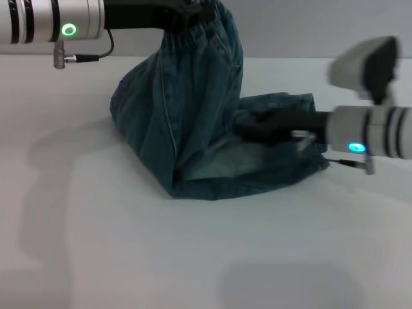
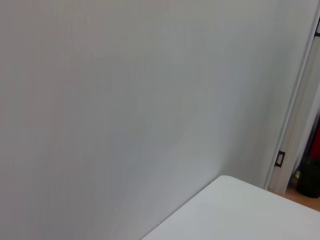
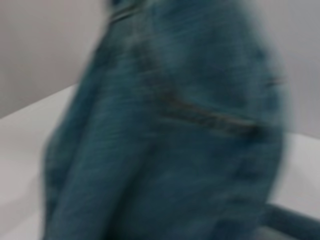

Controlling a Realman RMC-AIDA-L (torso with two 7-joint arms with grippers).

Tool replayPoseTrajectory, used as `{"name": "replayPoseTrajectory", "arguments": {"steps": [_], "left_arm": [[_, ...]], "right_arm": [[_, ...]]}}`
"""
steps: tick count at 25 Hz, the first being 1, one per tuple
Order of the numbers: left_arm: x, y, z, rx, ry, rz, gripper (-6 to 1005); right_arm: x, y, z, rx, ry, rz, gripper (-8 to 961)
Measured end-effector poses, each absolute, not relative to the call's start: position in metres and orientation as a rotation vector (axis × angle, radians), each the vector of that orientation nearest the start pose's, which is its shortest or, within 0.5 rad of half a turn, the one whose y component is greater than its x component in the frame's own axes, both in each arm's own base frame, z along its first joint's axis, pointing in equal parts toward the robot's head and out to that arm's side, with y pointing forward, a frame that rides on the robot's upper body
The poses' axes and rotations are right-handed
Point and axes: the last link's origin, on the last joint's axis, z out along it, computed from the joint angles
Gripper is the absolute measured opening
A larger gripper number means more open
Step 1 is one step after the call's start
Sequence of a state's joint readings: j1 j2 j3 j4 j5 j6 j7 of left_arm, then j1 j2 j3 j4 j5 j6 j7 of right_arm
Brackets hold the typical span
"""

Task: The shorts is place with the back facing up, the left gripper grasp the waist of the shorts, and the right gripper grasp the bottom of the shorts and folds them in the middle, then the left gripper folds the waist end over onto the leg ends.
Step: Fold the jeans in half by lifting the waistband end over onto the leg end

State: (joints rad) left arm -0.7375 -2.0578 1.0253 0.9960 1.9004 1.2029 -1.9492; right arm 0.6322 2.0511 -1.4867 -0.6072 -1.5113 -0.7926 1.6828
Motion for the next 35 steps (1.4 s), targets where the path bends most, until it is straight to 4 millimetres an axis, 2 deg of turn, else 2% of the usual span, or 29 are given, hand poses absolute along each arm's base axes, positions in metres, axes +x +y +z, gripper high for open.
{"name": "replayPoseTrajectory", "arguments": {"steps": [6,7,8,12,16,22,29,35], "left_arm": [[-0.124,0.428,0.022,-2.608,-0.596,-0.652,93],[-0.124,0.428,0.022,-2.608,-0.596,-0.652,94],[-0.124,0.428,0.022,-2.608,-0.596,-0.652,94],[-0.111,0.423,0.008,-2.654,-0.569,-0.667,96],[-0.102,0.422,0.0,-2.66,-0.553,-0.691,98],[-0.089,0.422,-0.011,-2.651,-0.537,-0.715,101],[-0.086,0.422,-0.036,-2.635,-0.521,-0.645,105],[-0.085,0.425,-0.039,-2.603,-0.558,-0.685,108]], "right_arm": [[0.251,0.394,-0.023,-2.298,0.85,0.539,533],[0.259,0.394,-0.008,-2.224,0.841,0.567,533],[0.259,0.394,-0.008,-2.224,0.841,0.567,534],[0.273,0.399,0.024,-2.071,0.831,0.639,534],[0.278,0.403,0.044,-1.982,0.816,0.7,534],[0.274,0.408,0.049,-1.957,0.798,0.729,533],[0.27,0.411,0.048,-1.963,0.794,0.736,533],[0.267,0.415,0.043,-1.973,0.807,0.738,534]]}}
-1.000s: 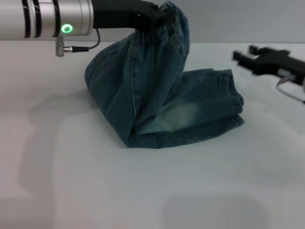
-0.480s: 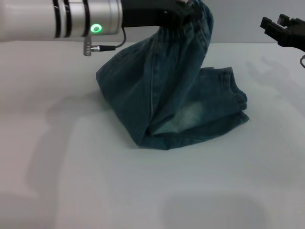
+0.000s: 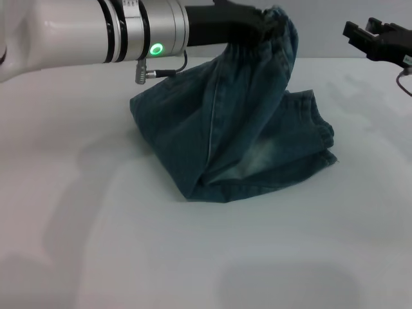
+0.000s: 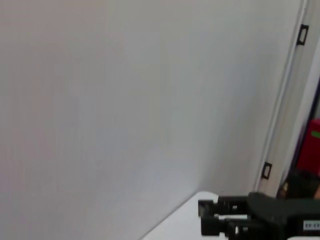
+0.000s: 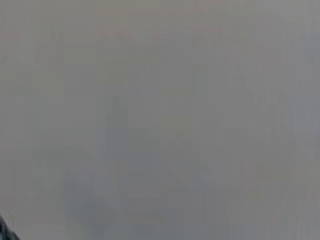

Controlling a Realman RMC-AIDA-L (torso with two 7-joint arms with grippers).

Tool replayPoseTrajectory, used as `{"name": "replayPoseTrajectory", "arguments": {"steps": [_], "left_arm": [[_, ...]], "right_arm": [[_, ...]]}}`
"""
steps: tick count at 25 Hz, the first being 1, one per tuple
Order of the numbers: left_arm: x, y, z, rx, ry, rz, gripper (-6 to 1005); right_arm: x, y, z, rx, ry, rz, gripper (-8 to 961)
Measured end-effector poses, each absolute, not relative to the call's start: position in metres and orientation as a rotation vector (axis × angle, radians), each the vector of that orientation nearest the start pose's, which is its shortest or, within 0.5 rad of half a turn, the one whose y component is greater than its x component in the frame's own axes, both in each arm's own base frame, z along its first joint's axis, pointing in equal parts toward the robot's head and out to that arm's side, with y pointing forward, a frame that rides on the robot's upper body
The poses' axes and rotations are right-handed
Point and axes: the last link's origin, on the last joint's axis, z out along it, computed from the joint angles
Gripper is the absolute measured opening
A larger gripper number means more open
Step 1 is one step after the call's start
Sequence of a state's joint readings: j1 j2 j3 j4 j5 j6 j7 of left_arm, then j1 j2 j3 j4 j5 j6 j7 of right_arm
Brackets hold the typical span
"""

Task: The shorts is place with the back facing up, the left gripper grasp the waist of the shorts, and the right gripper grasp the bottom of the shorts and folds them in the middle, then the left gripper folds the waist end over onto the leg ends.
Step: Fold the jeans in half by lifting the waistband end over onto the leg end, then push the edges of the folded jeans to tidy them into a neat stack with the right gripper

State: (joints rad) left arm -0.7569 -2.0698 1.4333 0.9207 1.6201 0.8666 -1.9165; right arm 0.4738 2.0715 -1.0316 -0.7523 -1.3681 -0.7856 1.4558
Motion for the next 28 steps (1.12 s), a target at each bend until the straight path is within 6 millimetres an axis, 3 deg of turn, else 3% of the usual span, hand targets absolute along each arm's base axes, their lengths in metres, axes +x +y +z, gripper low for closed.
{"name": "replayPoseTrajectory", "arguments": {"steps": [7,11,15,22,28], "left_arm": [[-0.079,0.423,-0.037,-2.593,-0.53,-0.749,111],[-0.079,0.422,-0.034,-2.587,-0.518,-0.779,329],[-0.084,0.423,-0.026,-2.548,-0.52,-0.832,466],[-0.125,0.424,0.025,-2.287,-0.549,-1.078,766],[-0.168,0.401,0.065,-2.082,-0.491,-1.282,846]], "right_arm": [[0.265,0.418,0.04,-1.979,0.81,0.737,533],[0.266,0.418,0.04,-1.975,0.816,0.737,533],[0.265,0.419,0.039,-1.981,0.815,0.74,534],[0.241,0.41,0.036,-2.141,0.74,0.843,534],[0.194,0.402,0.036,-2.501,0.7,0.911,534]]}}
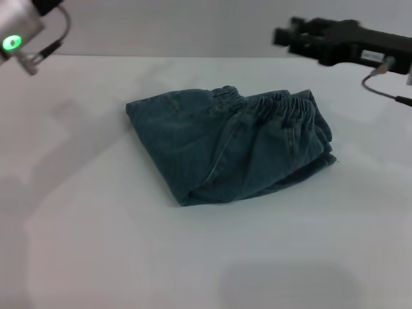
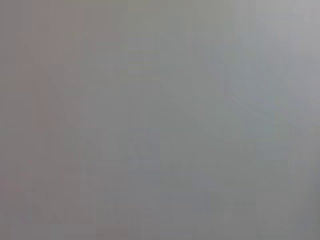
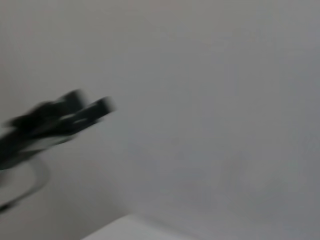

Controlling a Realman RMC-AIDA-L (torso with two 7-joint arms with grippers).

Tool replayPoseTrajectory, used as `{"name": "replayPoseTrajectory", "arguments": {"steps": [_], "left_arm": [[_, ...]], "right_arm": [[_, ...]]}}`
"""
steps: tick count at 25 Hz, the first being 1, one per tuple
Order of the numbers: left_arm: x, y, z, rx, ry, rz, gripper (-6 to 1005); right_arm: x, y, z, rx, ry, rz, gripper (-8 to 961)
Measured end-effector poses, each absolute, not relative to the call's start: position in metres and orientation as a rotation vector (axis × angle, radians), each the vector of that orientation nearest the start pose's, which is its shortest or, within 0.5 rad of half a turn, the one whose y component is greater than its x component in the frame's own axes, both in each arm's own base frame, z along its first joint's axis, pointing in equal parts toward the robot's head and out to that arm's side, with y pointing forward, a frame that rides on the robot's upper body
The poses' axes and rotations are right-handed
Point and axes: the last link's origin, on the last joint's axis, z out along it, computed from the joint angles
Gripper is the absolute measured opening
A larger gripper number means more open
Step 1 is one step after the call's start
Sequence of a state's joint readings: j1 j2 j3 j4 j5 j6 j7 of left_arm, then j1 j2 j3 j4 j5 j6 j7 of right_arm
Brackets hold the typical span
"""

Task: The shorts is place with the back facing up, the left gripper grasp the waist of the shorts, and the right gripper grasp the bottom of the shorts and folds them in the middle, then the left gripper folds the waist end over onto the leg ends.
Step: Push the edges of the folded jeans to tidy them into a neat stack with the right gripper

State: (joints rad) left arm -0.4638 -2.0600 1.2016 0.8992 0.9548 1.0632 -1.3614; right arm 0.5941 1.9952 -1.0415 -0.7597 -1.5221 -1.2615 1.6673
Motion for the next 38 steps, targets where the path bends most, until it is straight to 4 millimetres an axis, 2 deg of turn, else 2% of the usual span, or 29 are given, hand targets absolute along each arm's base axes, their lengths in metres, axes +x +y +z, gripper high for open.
{"name": "replayPoseTrajectory", "arguments": {"steps": [3,6,8,9,10,13,16,20,29,38], "left_arm": [[-0.184,0.392,0.073,-2.022,-0.493,-1.298,846],[-0.192,0.388,0.075,-2.002,-0.505,-1.294,847],[-0.199,0.385,0.076,-1.987,-0.516,-1.284,847],[-0.204,0.383,0.076,-1.98,-0.521,-1.279,847],[-0.211,0.381,0.076,-1.966,-0.534,-1.275,847],[-0.221,0.377,0.077,-1.936,-0.546,-1.292,847],[-0.228,0.375,0.076,-1.915,-0.553,-1.297,847],[-0.233,0.375,0.074,-1.909,-0.559,-1.282,847],[-0.233,0.379,0.072,-1.907,-0.565,-1.27,847],[-0.23,0.391,0.063,-1.913,-0.577,-1.231,847]], "right_arm": [[0.166,0.4,0.03,-2.721,0.659,0.791,533],[0.141,0.404,0.017,-2.879,0.657,0.579,533],[0.124,0.406,0.003,-2.955,0.647,0.437,533],[0.109,0.403,-0.015,-3.02,0.622,0.298,533],[0.109,0.403,-0.015,-3.02,0.622,0.298,533],[0.093,0.396,-0.046,-3.081,0.55,0.018,533],[0.089,0.392,-0.068,-3.09,0.541,-0.171,534],[0.092,0.386,-0.091,-3.095,0.569,-0.252,534],[0.097,0.379,-0.102,-3.085,0.64,-0.325,533],[0.101,0.372,-0.111,-3.094,0.665,-0.397,534]]}}
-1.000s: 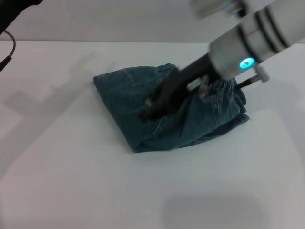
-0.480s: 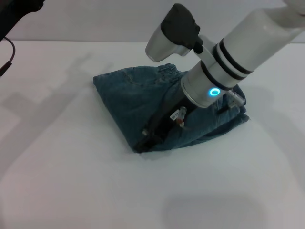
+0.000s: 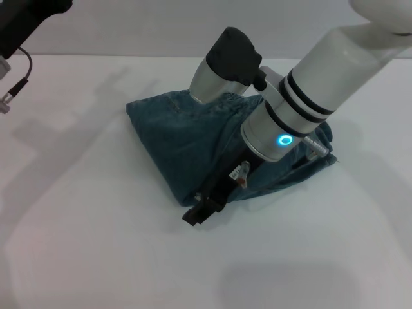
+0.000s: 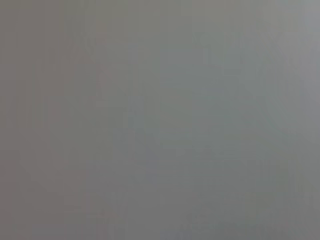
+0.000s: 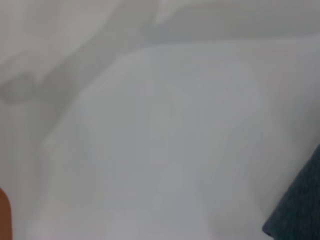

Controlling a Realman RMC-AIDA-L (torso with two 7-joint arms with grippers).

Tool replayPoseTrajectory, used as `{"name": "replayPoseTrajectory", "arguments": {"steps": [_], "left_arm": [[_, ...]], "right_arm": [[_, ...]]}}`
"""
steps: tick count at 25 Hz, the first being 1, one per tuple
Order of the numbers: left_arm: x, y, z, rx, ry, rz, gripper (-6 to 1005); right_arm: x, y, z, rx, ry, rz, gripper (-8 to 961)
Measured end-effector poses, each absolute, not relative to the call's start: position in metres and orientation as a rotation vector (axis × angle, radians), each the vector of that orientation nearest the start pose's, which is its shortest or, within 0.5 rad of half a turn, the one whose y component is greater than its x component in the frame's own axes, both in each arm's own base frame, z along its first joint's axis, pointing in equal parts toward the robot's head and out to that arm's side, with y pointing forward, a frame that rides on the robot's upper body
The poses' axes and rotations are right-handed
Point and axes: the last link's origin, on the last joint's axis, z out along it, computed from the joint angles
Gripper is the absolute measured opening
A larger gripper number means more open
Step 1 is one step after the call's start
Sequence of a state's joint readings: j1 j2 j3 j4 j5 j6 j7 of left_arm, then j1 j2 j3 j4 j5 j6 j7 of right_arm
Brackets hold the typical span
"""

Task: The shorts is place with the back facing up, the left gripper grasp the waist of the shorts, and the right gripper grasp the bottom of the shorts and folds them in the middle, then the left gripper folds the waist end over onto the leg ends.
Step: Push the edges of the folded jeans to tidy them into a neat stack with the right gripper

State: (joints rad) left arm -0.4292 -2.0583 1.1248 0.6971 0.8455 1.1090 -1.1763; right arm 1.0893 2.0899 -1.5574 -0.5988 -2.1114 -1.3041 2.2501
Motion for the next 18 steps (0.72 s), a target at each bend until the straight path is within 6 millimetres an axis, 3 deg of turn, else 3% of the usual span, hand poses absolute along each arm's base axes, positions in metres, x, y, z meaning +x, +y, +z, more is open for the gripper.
{"name": "replayPoseTrajectory", "arguments": {"steps": [18], "left_arm": [[-0.229,0.394,0.062,-1.907,-0.567,-1.219,847]], "right_arm": [[0.102,0.39,-0.125,-2.959,0.55,-0.315,533]]}}
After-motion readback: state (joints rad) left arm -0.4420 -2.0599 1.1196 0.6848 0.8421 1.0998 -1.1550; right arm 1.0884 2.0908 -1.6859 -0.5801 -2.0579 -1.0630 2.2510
